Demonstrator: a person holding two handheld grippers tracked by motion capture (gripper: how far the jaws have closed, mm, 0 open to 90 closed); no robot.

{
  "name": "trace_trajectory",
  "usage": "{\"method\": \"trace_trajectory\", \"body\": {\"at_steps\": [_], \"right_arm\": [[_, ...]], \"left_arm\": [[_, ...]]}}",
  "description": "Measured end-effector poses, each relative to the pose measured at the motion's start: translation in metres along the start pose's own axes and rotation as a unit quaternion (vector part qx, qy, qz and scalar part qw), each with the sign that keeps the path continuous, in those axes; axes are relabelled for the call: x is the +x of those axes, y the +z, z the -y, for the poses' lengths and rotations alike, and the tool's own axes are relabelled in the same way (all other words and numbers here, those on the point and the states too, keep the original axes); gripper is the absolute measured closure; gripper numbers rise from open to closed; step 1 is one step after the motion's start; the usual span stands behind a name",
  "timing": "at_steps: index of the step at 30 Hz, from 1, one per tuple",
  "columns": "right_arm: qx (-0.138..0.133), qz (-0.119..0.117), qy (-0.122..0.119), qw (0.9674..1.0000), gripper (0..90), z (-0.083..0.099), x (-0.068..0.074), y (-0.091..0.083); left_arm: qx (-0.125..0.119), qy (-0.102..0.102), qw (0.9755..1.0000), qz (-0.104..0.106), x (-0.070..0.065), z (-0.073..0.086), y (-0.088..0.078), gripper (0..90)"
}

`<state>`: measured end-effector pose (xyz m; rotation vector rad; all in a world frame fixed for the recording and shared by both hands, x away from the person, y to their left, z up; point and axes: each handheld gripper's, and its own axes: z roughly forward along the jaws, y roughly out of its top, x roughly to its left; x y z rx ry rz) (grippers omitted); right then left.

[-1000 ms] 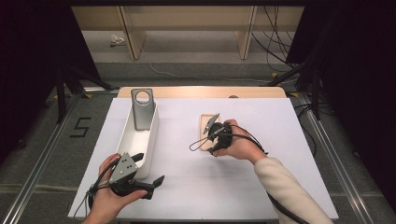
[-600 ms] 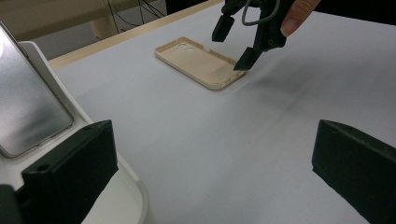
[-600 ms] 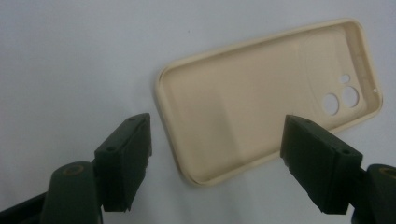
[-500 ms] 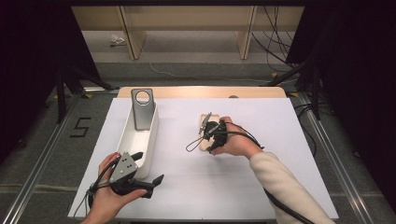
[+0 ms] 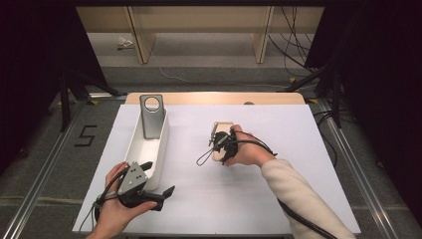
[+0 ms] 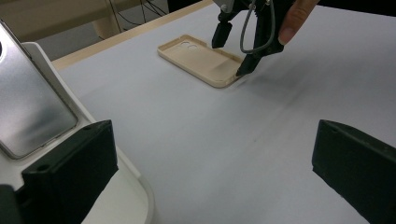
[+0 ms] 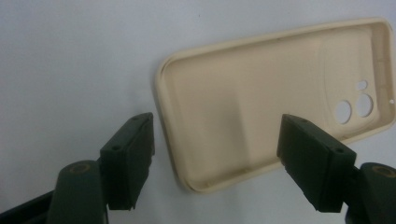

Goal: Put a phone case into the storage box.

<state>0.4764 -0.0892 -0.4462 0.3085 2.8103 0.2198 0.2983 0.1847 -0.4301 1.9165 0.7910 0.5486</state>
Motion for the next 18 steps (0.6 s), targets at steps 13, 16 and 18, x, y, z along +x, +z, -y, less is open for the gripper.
{"method": "trace_trajectory", "body": {"at_steps": [13,16,18], "right_arm": [[0.019,-0.004,-0.015,0.9997,30.4,-0.0006,-0.0021,0.0042],[0.018,-0.004,-0.014,0.9997,30.7,-0.0004,-0.0018,0.0057],[0.022,-0.003,-0.015,0.9996,30.6,-0.0009,-0.0021,0.0059]], "left_arm": [[0.002,0.002,1.0000,0.001,-0.0007,0.0003,0.0013,0.0],[0.002,0.002,1.0000,0.001,-0.0007,0.0003,0.0014,0.0],[0.002,0.001,1.0000,0.001,-0.0006,0.0003,0.0014,0.0]]}}
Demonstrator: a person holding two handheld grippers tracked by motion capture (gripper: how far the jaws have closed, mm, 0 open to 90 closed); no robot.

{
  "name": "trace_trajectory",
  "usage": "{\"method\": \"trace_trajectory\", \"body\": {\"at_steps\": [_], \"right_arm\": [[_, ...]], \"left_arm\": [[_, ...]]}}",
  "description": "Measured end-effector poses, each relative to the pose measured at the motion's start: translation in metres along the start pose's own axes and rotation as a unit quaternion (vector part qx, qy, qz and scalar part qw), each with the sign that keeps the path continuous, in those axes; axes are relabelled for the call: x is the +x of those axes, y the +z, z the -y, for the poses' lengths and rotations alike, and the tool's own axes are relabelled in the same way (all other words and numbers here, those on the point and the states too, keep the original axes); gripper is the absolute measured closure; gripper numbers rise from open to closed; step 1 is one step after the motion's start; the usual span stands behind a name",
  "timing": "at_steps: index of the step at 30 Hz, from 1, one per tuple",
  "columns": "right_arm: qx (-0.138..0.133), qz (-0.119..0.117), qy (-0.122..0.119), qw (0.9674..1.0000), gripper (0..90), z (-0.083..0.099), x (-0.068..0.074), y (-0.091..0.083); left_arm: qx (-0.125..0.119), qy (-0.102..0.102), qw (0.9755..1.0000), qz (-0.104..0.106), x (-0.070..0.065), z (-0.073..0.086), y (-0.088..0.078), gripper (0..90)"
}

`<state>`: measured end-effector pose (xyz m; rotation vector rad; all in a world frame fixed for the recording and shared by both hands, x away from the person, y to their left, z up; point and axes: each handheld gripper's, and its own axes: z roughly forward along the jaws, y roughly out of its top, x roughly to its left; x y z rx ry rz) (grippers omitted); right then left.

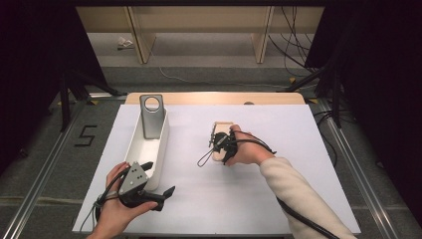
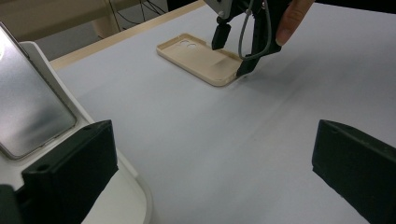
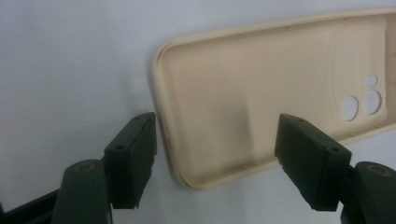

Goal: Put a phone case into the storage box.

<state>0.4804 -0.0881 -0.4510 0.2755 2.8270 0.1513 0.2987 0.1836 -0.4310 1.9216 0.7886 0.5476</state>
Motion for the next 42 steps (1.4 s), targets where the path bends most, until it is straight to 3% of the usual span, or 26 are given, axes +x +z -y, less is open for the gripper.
{"method": "trace_trajectory", "body": {"at_steps": [23,33,42], "right_arm": [[0.021,-0.003,-0.034,0.9992,37.4,-0.008,0.003,0.006],[0.028,-0.029,-0.075,0.9964,64.1,-0.011,0.009,0.004],[0.029,-0.042,-0.080,0.9955,74.6,-0.010,0.012,0.003]], "left_arm": [[0.000,0.002,1.0000,0.002,0.000,0.000,0.000,0.0],[0.001,0.004,1.0000,0.003,-0.001,0.000,0.001,0.0],[0.001,0.004,1.0000,0.005,-0.002,0.000,0.001,0.0]]}}
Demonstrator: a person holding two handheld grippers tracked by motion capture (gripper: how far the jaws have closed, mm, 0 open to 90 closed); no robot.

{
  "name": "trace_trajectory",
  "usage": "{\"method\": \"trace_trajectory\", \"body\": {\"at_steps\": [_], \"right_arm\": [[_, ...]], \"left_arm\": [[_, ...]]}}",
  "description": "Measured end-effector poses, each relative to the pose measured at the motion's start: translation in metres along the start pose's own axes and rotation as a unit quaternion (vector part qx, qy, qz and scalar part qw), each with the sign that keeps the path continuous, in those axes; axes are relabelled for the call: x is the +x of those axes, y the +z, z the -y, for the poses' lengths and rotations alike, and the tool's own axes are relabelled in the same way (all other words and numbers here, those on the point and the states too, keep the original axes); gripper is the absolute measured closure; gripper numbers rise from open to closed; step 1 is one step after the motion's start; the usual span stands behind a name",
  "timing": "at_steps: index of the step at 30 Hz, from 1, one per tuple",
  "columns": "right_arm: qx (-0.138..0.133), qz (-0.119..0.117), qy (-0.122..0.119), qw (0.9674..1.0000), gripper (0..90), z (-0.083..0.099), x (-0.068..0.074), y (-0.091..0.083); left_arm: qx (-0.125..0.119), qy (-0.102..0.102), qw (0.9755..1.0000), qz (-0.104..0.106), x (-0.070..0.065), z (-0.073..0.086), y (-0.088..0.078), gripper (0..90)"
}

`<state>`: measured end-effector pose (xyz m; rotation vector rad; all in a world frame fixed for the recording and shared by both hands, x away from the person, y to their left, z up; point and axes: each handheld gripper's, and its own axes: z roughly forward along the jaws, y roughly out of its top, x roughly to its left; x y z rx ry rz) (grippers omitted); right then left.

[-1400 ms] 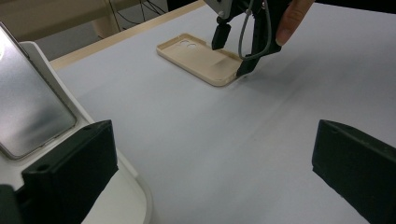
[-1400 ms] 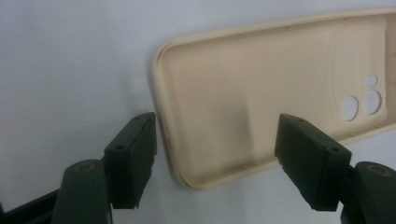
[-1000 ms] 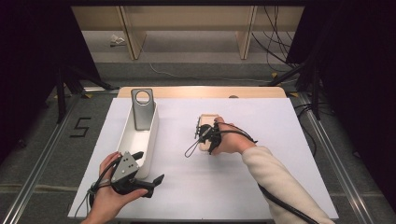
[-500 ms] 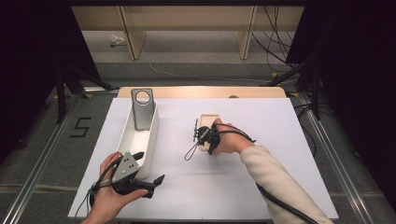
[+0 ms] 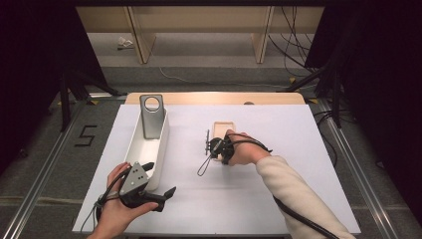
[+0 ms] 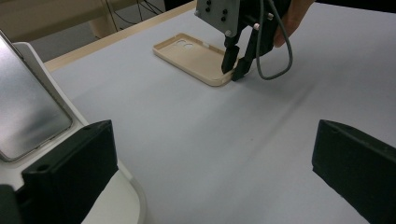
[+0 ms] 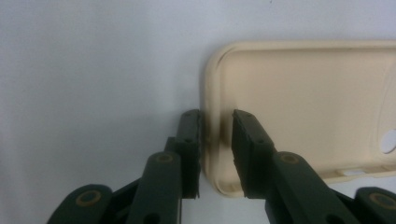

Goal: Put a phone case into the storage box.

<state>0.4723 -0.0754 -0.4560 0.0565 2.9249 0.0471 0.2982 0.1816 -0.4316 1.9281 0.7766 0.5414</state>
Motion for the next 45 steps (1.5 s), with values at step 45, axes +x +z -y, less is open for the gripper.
{"method": "trace_trajectory", "body": {"at_steps": [45], "right_arm": [[-0.065,0.013,0.020,0.9976,87.9,0.015,0.006,-0.014]], "left_arm": [[-0.001,-0.004,1.0000,0.002,0.000,0.000,0.001,0.0]]}}
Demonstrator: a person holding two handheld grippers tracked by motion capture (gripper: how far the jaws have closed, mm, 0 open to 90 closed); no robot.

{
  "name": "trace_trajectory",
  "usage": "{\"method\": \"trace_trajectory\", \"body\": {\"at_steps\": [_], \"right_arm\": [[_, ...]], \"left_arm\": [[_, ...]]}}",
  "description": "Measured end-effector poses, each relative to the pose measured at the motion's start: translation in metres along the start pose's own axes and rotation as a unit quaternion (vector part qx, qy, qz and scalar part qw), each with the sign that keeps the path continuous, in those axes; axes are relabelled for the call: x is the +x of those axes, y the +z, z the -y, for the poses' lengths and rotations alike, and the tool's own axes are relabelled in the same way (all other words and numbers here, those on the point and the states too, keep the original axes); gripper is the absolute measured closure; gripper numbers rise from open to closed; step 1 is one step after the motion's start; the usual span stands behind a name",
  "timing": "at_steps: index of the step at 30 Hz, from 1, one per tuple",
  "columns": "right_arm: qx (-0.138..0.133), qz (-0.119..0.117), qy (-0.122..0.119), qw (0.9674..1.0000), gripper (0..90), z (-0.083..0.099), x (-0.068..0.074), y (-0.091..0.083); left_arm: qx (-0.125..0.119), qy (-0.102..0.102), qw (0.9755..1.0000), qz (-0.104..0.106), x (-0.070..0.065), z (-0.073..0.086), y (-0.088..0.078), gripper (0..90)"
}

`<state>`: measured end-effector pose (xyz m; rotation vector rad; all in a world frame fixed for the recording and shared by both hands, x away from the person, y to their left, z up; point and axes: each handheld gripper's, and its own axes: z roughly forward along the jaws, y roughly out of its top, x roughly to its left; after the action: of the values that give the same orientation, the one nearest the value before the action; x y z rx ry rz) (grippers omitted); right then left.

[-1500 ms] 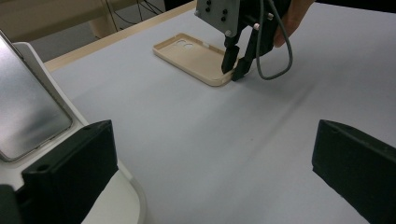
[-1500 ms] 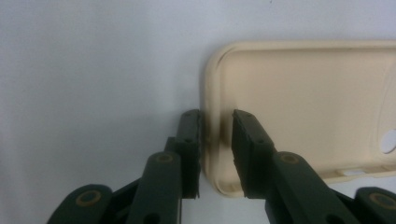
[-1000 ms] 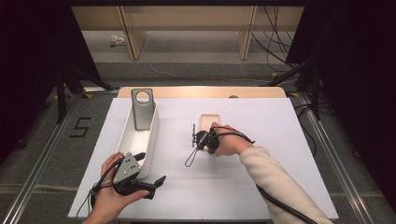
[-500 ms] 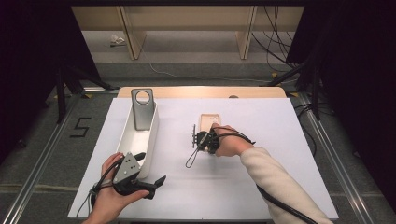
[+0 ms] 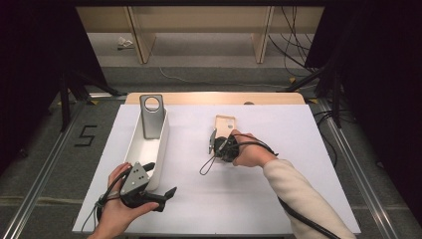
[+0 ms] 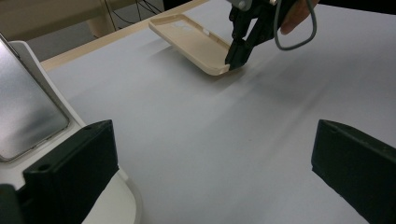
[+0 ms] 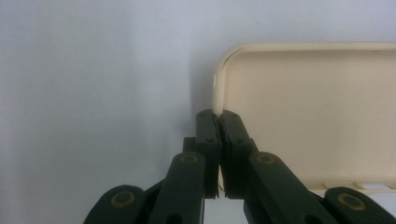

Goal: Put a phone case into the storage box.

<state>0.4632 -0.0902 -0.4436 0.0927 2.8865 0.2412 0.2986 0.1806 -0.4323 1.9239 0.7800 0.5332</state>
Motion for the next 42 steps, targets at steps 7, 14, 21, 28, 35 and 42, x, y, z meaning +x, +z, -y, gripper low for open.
{"method": "trace_trajectory", "body": {"at_steps": [7,14,21,28,35,42], "right_arm": [[-0.051,0.000,0.024,0.9984,88.1,0.011,-0.002,-0.016],[-0.103,-0.001,0.050,0.9934,88.3,0.021,0.000,-0.026],[-0.140,0.003,0.057,0.9885,88.3,0.028,0.005,-0.035],[-0.184,-0.002,0.071,0.9804,88.3,0.038,0.013,-0.043],[-0.214,-0.004,0.073,0.9740,88.3,0.048,0.025,-0.047],[-0.237,-0.012,0.075,0.9684,88.3,0.056,0.035,-0.052]], "left_arm": [[0.000,-0.001,1.0000,-0.001,0.001,0.000,0.000,0.0],[-0.001,-0.002,1.0000,-0.003,0.002,0.000,0.000,0.2],[-0.001,-0.004,1.0000,-0.004,0.002,0.000,0.000,0.7],[0.001,-0.008,1.0000,-0.005,0.003,0.001,0.000,1.3],[0.003,-0.014,0.9999,-0.009,0.006,0.001,0.001,1.6],[0.001,-0.021,0.9997,-0.014,0.009,-0.001,0.002,2.1]]}}
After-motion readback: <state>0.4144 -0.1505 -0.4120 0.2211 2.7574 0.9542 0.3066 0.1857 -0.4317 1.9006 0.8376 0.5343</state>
